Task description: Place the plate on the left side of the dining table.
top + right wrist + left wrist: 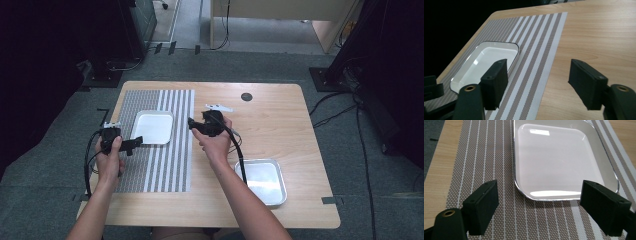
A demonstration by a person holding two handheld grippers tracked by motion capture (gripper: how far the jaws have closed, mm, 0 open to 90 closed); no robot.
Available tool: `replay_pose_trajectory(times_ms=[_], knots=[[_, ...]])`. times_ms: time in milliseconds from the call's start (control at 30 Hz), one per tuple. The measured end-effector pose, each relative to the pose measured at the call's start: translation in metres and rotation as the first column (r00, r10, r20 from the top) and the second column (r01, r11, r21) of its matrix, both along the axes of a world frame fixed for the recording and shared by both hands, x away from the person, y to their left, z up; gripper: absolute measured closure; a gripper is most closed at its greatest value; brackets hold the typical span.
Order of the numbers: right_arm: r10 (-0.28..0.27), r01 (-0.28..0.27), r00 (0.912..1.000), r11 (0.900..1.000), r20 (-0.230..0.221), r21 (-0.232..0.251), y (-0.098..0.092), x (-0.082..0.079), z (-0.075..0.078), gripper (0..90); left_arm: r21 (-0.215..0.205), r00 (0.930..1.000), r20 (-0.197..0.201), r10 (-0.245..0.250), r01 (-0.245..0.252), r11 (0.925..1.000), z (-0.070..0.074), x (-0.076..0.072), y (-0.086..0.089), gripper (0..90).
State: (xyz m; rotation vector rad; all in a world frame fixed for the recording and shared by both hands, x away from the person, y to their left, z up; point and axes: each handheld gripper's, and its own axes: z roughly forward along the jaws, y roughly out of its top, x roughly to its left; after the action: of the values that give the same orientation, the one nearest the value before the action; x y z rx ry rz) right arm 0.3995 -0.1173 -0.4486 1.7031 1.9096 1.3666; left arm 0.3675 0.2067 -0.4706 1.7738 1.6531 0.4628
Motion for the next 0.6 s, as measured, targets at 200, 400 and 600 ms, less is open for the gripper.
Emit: replay_pose_trajectory(times_ms=[200,400,600], knots=[[0.002,-0.001,0.9993,1.000,0.037,-0.031,-0.024,-0.011,0.006,26.2,0.017,0.9995,0.030,-0.007,0.007,0.9998,0.000,-0.015,-0.001,15.6],[-0.005,0.007,0.9992,0.999,0.041,-0.053,-0.045,-0.021,0.005,25.6,0.018,0.9993,0.034,0.019,-0.019,0.9997,-0.002,-0.026,-0.002,12.8],[-0.034,0.038,0.9983,0.996,0.048,-0.081,-0.067,-0.032,0.005,25.5,0.032,0.9996,0.025,0.011,-0.012,0.9994,-0.005,-0.036,-0.005,12.9]])
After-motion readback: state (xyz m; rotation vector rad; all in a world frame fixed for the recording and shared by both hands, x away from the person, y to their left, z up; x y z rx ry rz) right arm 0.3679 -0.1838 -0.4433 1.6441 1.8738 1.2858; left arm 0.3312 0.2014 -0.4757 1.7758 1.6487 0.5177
